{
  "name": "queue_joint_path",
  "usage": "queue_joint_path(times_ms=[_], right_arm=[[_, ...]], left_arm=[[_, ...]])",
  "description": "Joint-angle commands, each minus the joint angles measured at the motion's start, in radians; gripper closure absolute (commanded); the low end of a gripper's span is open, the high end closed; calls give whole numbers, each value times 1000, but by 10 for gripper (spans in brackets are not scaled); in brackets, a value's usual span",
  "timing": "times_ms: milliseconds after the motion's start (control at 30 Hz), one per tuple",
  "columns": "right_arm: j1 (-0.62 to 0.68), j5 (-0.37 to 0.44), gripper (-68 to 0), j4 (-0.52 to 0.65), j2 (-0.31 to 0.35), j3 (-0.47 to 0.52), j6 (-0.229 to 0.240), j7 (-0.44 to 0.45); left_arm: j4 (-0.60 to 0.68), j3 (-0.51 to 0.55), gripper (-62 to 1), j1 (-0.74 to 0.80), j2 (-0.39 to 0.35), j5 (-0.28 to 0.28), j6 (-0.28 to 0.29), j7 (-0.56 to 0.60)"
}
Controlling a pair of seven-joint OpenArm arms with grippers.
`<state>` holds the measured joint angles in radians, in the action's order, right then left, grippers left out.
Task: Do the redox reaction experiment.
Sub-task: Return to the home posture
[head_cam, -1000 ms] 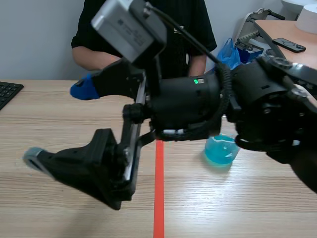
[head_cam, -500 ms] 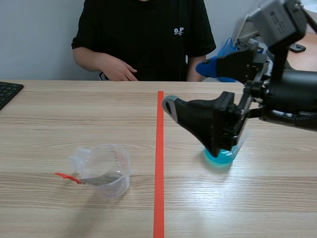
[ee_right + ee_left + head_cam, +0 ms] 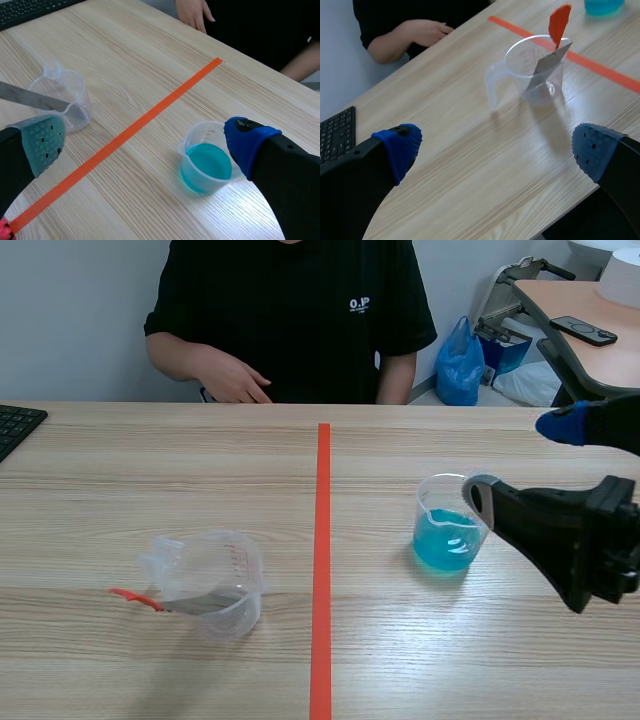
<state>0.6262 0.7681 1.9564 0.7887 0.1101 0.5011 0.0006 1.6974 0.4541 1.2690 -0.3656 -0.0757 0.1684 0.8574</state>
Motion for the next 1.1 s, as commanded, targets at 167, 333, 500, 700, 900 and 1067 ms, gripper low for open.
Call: queue_joint_path(times_ms=[167,333,500,700,900,1067], right_arm=[[94,11,-679,61,-2,101,0,-10],[91,11,-679,61,-2,105,-8,-54],[91,10,-679,61,-3,105,-8,-63],[91,-10,-679,61,-62,105,-8,-98],[91,-43,-679,61,-80,105,-8,-112],[91,-67,-679,61,-80,105,-8,-116]], left_arm=[[44,8,-623,48,-4,100,-2,27],[62,8,-623,48,-1,119,-2,41],[64,8,-623,48,-1,140,-2,39],[64,8,-623,48,5,139,-1,40],[63,7,-623,48,21,135,0,40],[63,7,-623,48,21,136,-1,40]])
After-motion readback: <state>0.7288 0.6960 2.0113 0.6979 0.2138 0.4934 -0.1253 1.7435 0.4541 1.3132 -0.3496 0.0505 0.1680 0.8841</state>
